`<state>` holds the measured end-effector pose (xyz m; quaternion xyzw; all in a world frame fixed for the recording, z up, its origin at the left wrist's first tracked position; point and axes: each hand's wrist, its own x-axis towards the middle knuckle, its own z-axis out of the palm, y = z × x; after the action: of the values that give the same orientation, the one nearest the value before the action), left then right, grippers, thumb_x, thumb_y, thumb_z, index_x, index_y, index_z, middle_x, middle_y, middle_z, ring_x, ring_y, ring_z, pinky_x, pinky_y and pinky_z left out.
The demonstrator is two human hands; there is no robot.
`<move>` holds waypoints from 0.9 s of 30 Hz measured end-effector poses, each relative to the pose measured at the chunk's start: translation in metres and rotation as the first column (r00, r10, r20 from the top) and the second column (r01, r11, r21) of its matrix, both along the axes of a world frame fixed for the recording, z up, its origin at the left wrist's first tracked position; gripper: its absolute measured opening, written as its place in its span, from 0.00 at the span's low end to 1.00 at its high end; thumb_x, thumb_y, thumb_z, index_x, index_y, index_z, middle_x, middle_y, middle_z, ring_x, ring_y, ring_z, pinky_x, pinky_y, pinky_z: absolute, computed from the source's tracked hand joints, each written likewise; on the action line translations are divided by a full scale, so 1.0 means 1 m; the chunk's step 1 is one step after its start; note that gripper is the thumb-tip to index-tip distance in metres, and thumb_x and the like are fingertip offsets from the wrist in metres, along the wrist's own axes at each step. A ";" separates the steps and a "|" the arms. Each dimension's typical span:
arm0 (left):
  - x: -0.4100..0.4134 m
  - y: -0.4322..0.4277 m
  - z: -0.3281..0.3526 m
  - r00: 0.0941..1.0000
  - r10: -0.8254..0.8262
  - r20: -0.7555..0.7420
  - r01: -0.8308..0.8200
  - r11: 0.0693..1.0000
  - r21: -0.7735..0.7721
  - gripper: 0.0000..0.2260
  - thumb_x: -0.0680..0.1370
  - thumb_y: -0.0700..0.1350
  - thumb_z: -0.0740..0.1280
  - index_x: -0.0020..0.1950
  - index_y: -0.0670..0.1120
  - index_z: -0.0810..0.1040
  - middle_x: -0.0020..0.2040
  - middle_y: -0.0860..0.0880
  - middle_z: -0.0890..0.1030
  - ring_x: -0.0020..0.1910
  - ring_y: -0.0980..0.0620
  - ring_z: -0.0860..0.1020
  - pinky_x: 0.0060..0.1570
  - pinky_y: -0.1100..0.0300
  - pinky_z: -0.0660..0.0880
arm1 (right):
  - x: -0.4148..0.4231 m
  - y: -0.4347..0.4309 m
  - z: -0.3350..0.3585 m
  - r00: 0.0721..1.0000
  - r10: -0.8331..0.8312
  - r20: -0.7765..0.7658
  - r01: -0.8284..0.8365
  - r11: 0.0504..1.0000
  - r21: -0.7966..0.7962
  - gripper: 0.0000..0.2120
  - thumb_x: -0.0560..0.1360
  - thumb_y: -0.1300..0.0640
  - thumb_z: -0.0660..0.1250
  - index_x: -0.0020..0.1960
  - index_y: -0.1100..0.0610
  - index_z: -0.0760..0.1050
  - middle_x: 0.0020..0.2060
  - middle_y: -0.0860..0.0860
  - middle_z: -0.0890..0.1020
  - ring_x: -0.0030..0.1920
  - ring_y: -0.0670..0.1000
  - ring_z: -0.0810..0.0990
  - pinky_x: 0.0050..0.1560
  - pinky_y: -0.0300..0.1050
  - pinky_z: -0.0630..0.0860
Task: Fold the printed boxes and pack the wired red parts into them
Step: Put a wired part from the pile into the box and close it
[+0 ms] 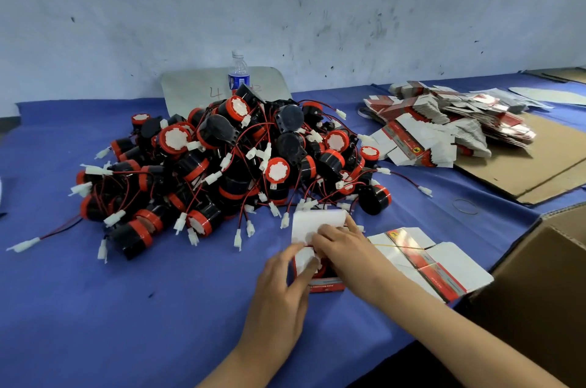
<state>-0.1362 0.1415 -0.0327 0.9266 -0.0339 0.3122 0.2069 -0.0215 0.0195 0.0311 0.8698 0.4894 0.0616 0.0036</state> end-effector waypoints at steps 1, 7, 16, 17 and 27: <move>0.000 0.000 0.000 1.000 0.004 0.013 -0.005 0.999 0.034 0.25 0.67 0.33 0.77 0.63 0.43 0.80 0.61 0.43 0.78 0.62 0.45 0.76 0.56 0.51 0.77 | -0.002 -0.001 -0.001 0.999 -0.036 0.019 0.035 0.999 0.015 0.17 0.74 0.64 0.60 0.62 0.55 0.69 0.53 0.50 0.76 0.58 0.53 0.71 0.75 0.52 0.41; -0.002 -0.012 0.010 0.987 0.086 -0.132 -0.052 0.969 0.242 0.29 0.61 0.43 0.80 0.61 0.43 0.81 0.55 0.46 0.82 0.57 0.46 0.81 0.56 0.46 0.77 | -0.014 -0.005 0.001 0.991 -0.124 0.054 0.109 0.970 0.218 0.18 0.69 0.65 0.68 0.59 0.60 0.78 0.41 0.55 0.82 0.55 0.55 0.78 0.73 0.60 0.42; -0.002 -0.042 0.025 0.895 0.286 -0.341 -0.165 0.925 0.342 0.35 0.53 0.54 0.81 0.59 0.50 0.83 0.53 0.42 0.83 0.54 0.41 0.82 0.48 0.37 0.78 | -0.033 -0.037 -0.023 0.993 -0.031 -0.115 0.088 0.844 0.529 0.31 0.68 0.71 0.65 0.69 0.52 0.70 0.57 0.47 0.80 0.67 0.44 0.66 0.72 0.63 0.56; -0.002 -0.042 0.025 0.893 0.289 -0.344 -0.168 0.925 0.342 0.35 0.53 0.54 0.81 0.59 0.51 0.83 0.53 0.42 0.83 0.54 0.41 0.82 0.48 0.37 0.78 | -0.036 -0.040 -0.028 0.973 -0.023 -0.228 0.164 0.765 0.623 0.31 0.71 0.71 0.67 0.68 0.47 0.69 0.61 0.46 0.77 0.69 0.42 0.65 0.73 0.55 0.60; 0.006 -0.041 0.016 0.959 0.234 -0.158 -0.204 0.961 0.187 0.20 0.58 0.45 0.78 0.50 0.51 0.84 0.49 0.45 0.80 0.49 0.41 0.81 0.57 0.38 0.74 | -0.061 -0.026 -0.059 0.927 -0.069 -0.370 0.359 0.457 0.814 0.21 0.68 0.76 0.71 0.53 0.54 0.81 0.55 0.43 0.81 0.60 0.38 0.76 0.60 0.28 0.69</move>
<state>-0.1298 0.1005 -0.0166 0.9630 0.0613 0.2452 0.0940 -0.0829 -0.0070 -0.0284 0.8048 0.2706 0.1740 -0.4987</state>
